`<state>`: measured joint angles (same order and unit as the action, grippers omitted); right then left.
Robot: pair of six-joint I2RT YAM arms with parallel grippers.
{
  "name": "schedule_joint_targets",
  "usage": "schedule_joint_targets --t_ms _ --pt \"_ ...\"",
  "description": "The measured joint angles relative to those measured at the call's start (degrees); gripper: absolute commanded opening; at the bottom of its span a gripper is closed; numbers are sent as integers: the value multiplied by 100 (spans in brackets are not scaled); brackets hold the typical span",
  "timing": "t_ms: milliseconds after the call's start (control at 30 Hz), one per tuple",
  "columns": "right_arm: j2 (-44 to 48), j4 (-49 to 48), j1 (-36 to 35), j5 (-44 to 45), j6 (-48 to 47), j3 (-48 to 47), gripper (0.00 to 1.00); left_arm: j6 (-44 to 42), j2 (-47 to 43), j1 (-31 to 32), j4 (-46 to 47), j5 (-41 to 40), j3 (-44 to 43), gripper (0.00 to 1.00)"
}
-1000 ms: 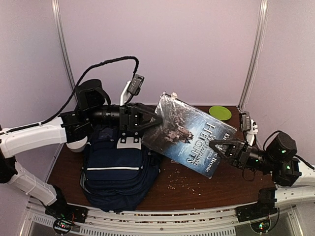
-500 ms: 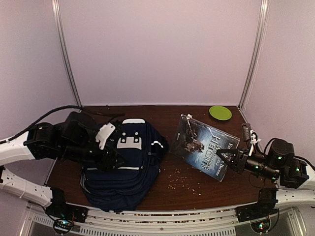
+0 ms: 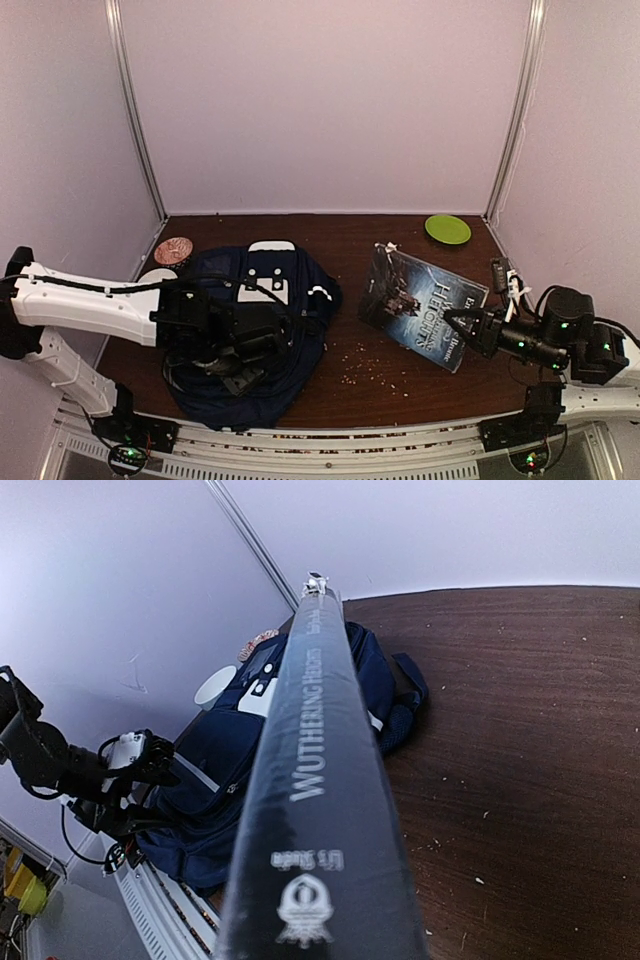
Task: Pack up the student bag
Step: Place the book in the student bag.
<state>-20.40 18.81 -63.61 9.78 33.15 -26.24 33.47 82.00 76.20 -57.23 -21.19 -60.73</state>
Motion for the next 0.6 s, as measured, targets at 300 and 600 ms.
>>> schedule_joint_targets --t_ms 300,600 --pt "24 31 0 70 -42 4 0 -522 848 -146 -164 -389 -848 16" --pt "55 164 0 358 -216 4 0 -1596 1558 -1023 262 -422 -2468 0"
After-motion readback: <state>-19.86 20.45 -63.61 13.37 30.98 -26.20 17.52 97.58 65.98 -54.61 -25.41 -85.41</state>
